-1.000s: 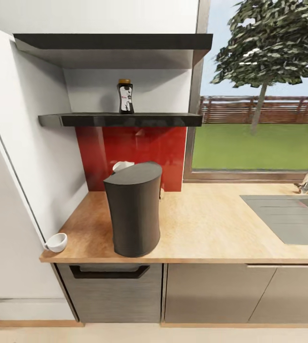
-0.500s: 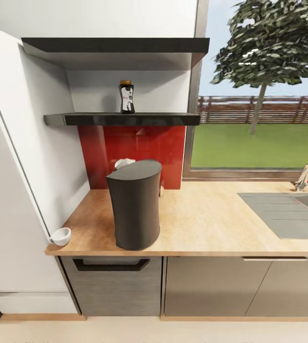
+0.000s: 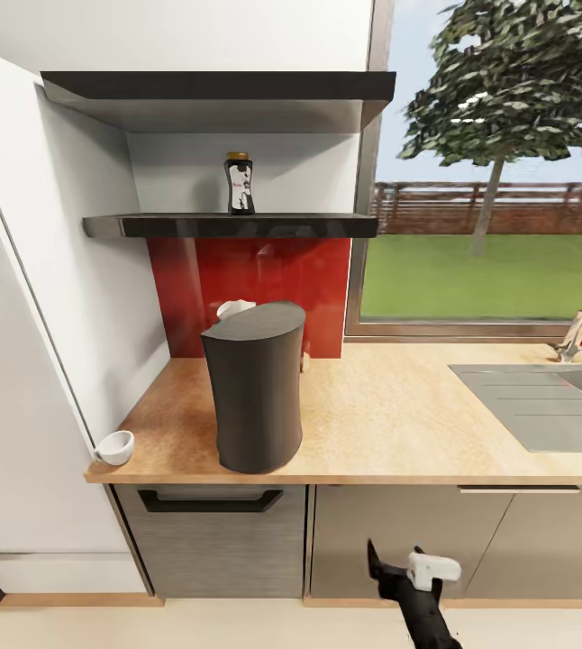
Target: Set up a coffee station on the kitchen countertop: keep the coffee maker on the countertop, move the bottle of coffee from the kitchen shelf to the counter next to the coffee maker, place a paper coffee filter on top of the coffee maker, put the saucer next to the coffee maker with the coffee cup on the saucer, and place the electric kettle next to the coffee maker.
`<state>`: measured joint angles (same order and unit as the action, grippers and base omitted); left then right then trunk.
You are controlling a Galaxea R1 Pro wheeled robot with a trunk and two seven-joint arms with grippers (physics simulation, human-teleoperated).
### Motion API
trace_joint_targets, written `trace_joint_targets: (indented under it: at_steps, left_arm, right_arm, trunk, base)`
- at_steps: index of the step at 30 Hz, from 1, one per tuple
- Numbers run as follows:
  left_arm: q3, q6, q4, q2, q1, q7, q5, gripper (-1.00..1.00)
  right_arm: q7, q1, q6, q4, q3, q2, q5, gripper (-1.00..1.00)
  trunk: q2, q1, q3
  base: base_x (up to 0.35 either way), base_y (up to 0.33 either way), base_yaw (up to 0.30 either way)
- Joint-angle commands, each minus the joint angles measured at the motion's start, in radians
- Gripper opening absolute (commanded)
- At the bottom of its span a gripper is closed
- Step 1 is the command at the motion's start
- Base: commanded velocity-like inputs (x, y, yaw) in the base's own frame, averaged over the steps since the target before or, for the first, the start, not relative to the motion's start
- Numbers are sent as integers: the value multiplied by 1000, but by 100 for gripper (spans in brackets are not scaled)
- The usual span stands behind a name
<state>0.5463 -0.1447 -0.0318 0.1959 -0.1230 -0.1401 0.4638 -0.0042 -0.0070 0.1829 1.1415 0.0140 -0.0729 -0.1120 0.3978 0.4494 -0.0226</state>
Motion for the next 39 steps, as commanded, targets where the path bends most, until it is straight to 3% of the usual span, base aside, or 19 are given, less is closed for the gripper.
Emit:
trace_joint_targets:
  at_steps: [1,6,11,16,26,32,34,39]
  left_arm:
    - [7,-9,1,0,-1,-4,10,100]
    - [-1,-17,0,-5,-1,-4,11,100]
    - [0,-17,2,-7,-1,-3,12,100]
    - [1,-18,3,-7,-1,-2,7,100]
    - [-4,-15,6,-8,-1,6,16,100]
    - [-5,-15,11,-9,-1,7,16,100]
    - [-5,-15,11,-9,-1,8,16,100]
    - [-6,-6,14,-5,1,3,17,100]
  right_arm:
    - [-1,-1,1,41,1,-5,-11,100]
    - [-2,-1,-21,239,3,-38,-11,100]
    - [-2,-2,-88,345,3,-53,-11,100]
    - [-1,-14,-100,375,4,-57,-11,100]
    - [-1,-118,-100,378,4,-57,-12,100]
    - [-2,-260,-100,374,-1,-56,-11,100]
    - [-14,-340,-101,374,-6,-56,-10,100]
    - [-184,-558,-142,370,-24,-49,-7,100]
  trunk:
    - [2,1,-2]
    - [2,1,-2]
    - [2,1,-2]
    - [2,1,-2]
    - [2,1,-2]
    - [2,1,-2]
    - [2,1,-2]
    - [2,1,-2]
  base:
    - [0,0,0]
    - [-33,0,0]
    - [-6,0,0]
    - [0,0,0]
    - [0,0,0]
    - [0,0,0]
    - [0,0,0]
    - [0,0,0]
